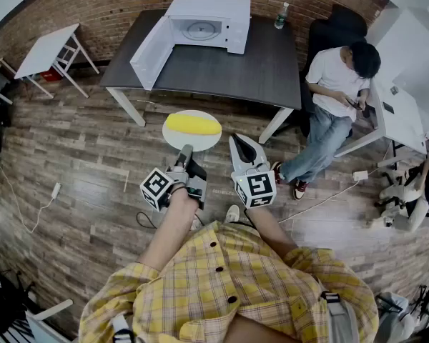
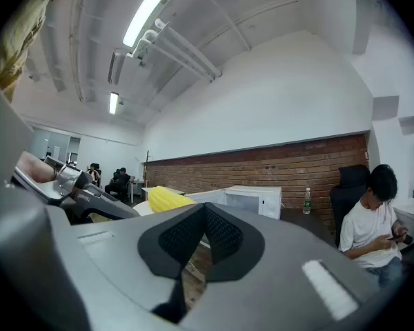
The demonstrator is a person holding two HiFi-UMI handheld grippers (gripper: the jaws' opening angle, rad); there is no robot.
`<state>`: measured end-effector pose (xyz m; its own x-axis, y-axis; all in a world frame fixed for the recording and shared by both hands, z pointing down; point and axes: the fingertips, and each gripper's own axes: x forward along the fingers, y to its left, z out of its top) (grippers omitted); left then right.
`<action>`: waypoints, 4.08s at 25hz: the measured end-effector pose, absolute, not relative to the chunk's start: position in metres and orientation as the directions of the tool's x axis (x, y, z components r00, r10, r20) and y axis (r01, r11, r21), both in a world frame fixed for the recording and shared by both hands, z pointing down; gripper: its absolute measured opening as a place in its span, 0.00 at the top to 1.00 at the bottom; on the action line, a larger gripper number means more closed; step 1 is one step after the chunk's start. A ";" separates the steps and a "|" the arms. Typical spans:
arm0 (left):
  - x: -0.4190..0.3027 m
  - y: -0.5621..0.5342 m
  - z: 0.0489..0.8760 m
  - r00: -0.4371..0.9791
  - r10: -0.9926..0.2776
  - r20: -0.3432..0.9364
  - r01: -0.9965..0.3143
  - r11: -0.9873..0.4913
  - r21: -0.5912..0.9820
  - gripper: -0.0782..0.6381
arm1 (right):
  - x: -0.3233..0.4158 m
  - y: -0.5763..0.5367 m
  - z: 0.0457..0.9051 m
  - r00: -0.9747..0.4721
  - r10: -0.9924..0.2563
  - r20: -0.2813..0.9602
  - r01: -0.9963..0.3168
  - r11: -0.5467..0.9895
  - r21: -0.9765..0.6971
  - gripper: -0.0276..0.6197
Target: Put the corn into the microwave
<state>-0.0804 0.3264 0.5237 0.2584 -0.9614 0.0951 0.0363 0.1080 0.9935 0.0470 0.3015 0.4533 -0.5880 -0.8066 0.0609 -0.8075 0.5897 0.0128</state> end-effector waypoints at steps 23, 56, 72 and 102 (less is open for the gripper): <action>-0.015 0.289 0.520 0.206 -0.976 0.065 0.029 0.072 0.997 0.87 | 0.106 0.266 0.451 -0.653 -0.756 0.036 -0.756 0.654 0.032 0.95; -0.090 0.021 0.534 0.270 -0.960 0.080 0.033 0.092 0.995 0.87 | 0.024 0.003 0.454 -0.612 -0.789 0.057 -0.788 0.614 0.036 0.95; -0.135 -0.120 0.521 0.385 -0.920 0.071 0.035 0.092 0.995 0.87 | -0.023 -0.128 0.447 -0.520 -0.849 0.089 -0.851 0.524 0.028 0.95; -0.143 -0.225 0.606 0.331 -0.924 0.191 -0.022 0.194 0.981 0.86 | -0.014 -0.235 0.482 -0.537 -0.833 0.137 -0.837 0.545 0.034 0.95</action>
<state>-0.1425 -0.2246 0.6062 0.3314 -0.9240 0.1906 -0.0222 0.1944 0.9807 -0.0142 -0.2346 0.4821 -0.5367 -0.8326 0.1369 -0.8375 0.5454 0.0340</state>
